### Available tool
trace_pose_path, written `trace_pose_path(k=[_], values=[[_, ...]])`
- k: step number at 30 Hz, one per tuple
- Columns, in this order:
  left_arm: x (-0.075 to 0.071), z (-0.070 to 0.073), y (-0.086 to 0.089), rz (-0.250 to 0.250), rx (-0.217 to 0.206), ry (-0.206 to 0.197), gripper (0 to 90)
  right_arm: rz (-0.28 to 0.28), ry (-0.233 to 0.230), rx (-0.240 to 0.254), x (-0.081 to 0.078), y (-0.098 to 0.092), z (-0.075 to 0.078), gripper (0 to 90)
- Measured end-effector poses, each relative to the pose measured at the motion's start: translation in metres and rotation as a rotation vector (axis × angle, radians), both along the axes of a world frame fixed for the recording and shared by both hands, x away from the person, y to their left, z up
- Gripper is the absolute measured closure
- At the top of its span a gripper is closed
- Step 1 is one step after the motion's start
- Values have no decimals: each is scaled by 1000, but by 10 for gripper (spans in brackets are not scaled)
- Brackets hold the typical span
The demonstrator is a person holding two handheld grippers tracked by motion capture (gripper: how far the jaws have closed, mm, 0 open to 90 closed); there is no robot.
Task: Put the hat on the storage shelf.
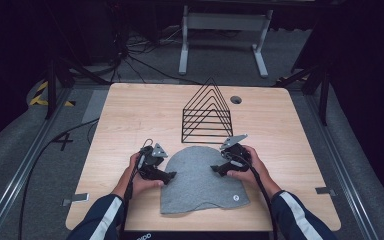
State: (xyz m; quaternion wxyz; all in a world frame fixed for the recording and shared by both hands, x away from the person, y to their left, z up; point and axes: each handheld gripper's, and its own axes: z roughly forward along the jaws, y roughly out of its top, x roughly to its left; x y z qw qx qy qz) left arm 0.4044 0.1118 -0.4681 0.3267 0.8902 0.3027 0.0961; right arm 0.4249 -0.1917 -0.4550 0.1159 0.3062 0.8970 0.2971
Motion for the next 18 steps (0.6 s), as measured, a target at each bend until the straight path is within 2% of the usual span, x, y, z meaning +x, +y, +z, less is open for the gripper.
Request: trace_pose_path(k=[3, 6, 7, 9, 12, 15, 18], values=[[1, 0, -1, -14, -2, -1, 153, -15, -4, 15, -2, -3, -1, 252], [4, 2, -3, -26, 16, 21, 153, -8, -24, 49, -5, -9, -2, 337], [4, 2, -5, -24, 16, 9, 153, -11, -23, 49, -5, -10, -2, 357], [4, 3, -8, -33, 23, 21, 155, -16, -12, 37, -6, -11, 0, 392], [4, 4, -11, -43, 28, 18, 162, -20, 4, 22, -9, -12, 3, 453], [3, 5, -15, -56, 25, 19, 211, -14, 13, 21, -12, -15, 4, 514], [0, 7, -17, -71, 21, 20, 318, -21, 16, 32, -15, -18, 4, 579]])
